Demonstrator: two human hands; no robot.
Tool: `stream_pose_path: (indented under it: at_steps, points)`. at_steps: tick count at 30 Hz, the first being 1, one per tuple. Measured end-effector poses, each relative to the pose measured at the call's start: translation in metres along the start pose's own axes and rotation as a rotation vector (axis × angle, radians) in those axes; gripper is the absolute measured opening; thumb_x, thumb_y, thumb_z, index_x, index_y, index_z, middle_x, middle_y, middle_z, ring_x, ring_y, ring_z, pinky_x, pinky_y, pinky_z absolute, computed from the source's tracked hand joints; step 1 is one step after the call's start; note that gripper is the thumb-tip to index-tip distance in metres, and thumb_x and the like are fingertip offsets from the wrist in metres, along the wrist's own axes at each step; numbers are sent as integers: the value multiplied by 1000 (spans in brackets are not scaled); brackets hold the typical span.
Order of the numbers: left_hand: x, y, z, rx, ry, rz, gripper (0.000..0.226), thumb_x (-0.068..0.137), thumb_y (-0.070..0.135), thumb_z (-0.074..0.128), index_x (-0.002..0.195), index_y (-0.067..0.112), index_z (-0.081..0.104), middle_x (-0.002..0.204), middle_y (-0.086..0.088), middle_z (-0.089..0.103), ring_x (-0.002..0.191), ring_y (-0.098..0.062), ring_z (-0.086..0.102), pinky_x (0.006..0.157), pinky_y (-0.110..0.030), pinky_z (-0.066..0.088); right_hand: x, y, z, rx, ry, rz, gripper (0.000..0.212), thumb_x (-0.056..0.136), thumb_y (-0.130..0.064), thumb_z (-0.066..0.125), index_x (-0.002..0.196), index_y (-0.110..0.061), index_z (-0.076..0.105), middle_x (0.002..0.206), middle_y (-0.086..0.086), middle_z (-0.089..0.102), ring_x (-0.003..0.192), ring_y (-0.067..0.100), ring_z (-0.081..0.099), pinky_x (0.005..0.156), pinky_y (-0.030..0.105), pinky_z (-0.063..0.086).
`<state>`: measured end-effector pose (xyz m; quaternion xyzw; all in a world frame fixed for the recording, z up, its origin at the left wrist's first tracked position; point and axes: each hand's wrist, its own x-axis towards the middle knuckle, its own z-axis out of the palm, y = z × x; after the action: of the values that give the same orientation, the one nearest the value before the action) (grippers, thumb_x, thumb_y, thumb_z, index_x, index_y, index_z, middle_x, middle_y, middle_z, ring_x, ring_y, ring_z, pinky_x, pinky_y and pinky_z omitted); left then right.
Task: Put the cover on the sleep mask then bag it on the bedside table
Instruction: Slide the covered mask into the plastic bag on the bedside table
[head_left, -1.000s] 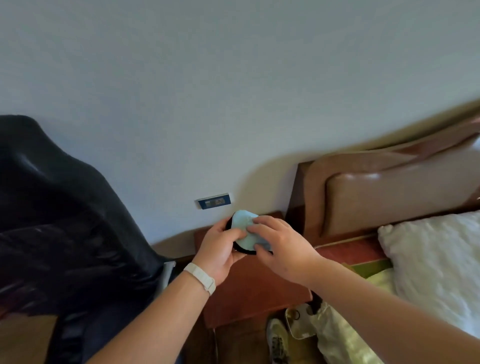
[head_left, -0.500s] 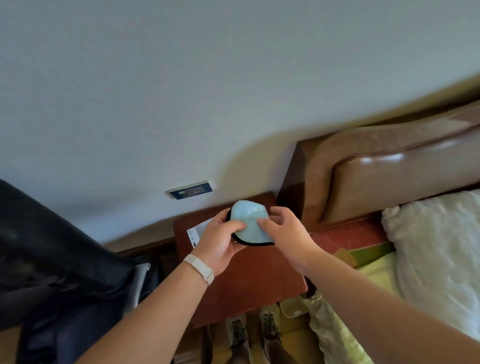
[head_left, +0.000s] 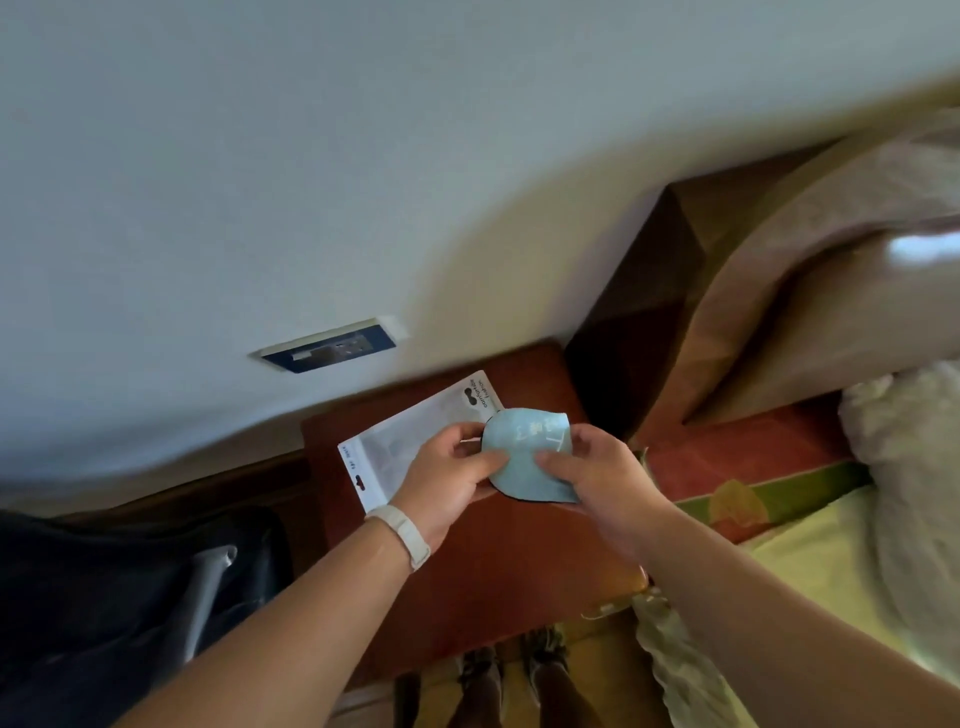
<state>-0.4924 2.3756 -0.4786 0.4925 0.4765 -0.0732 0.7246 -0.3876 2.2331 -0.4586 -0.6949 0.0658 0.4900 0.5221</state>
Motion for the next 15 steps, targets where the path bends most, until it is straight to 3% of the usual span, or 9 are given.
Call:
stream_pose_path:
  at_steps: [4, 7, 10, 15]
  points:
    - [42, -16, -10, 553, 201, 257, 49, 77, 29, 76, 122, 26, 57, 118, 10, 57, 107, -8, 57, 82, -20, 46, 32, 22, -15, -73, 93, -46, 14, 84, -15, 71, 93, -24, 66, 88, -3, 72, 75, 9, 70, 56, 24, 55]
    - [72, -24, -19, 857, 244, 445, 66, 74, 34, 78, 132, 21, 50, 130, 1, 50, 122, -19, 48, 96, -30, 40, 54, 35, -25, -101, 139, -71, 15, 85, -15, 69, 95, -26, 66, 90, -4, 72, 85, 16, 69, 71, 36, 60]
    - [98, -33, -27, 1220, 241, 449, 98, 62, 55, 80, 142, 22, 36, 152, -12, 36, 139, -31, 33, 108, -47, 36, 72, 43, -32, -105, 152, -89, 17, 85, -13, 68, 97, -25, 66, 94, -2, 72, 90, 20, 68, 85, 47, 55]
    - [130, -51, -36, 1531, 124, 345, 126, 50, 80, 64, 149, 32, 3, 164, -8, 6, 150, -29, 4, 117, -56, 9, 94, 51, -35, -115, 158, -121, 15, 84, -11, 68, 94, -23, 68, 91, 0, 74, 89, 22, 68, 86, 50, 54]
